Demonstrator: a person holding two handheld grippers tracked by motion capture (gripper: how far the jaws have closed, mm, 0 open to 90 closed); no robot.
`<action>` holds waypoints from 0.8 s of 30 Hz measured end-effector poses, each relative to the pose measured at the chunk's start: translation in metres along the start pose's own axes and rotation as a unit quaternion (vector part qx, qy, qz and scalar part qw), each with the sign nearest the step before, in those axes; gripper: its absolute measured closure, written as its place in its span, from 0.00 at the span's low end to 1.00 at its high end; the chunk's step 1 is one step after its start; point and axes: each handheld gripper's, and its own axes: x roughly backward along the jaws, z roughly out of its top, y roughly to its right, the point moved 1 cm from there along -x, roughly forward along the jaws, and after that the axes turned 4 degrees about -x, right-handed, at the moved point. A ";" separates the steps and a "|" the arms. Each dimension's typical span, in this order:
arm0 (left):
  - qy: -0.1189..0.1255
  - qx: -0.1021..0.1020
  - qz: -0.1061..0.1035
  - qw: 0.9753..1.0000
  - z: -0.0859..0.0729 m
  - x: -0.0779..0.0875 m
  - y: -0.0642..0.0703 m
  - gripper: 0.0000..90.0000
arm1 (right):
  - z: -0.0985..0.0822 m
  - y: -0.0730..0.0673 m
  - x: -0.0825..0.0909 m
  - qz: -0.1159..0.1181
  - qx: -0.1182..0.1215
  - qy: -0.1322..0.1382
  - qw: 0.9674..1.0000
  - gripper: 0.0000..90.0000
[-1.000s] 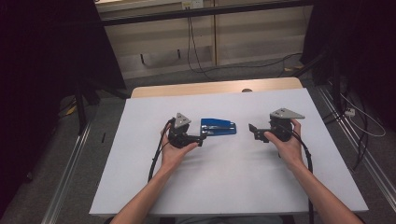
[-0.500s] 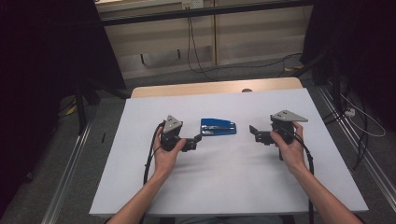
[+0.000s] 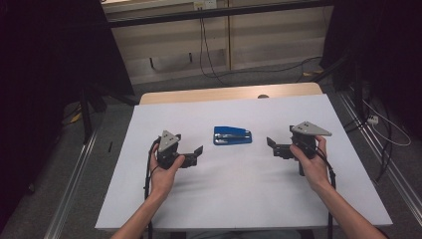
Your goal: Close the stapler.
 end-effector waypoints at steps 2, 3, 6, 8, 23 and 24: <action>0.003 0.004 -0.003 1.000 -0.001 0.006 -0.001 0.06 | -0.003 -0.001 0.003 0.000 0.000 0.000 1.000 0.04; 0.005 0.004 -0.003 1.000 -0.002 0.008 -0.001 0.06 | -0.004 -0.002 0.004 -0.002 0.003 0.001 1.000 0.04; 0.006 0.015 0.007 1.000 -0.004 0.015 0.000 0.05 | -0.006 -0.004 0.007 -0.007 0.007 0.008 1.000 0.04; 0.008 0.019 0.006 1.000 -0.006 0.020 -0.001 0.05 | -0.006 -0.005 0.010 -0.007 0.003 0.012 1.000 0.03; 0.008 0.013 0.016 1.000 -0.018 0.050 -0.003 0.05 | -0.016 0.001 0.046 -0.025 -0.002 0.027 0.999 0.02; 0.006 0.012 0.016 1.000 -0.019 0.051 -0.003 0.05 | -0.017 0.002 0.049 -0.028 -0.002 0.027 0.999 0.02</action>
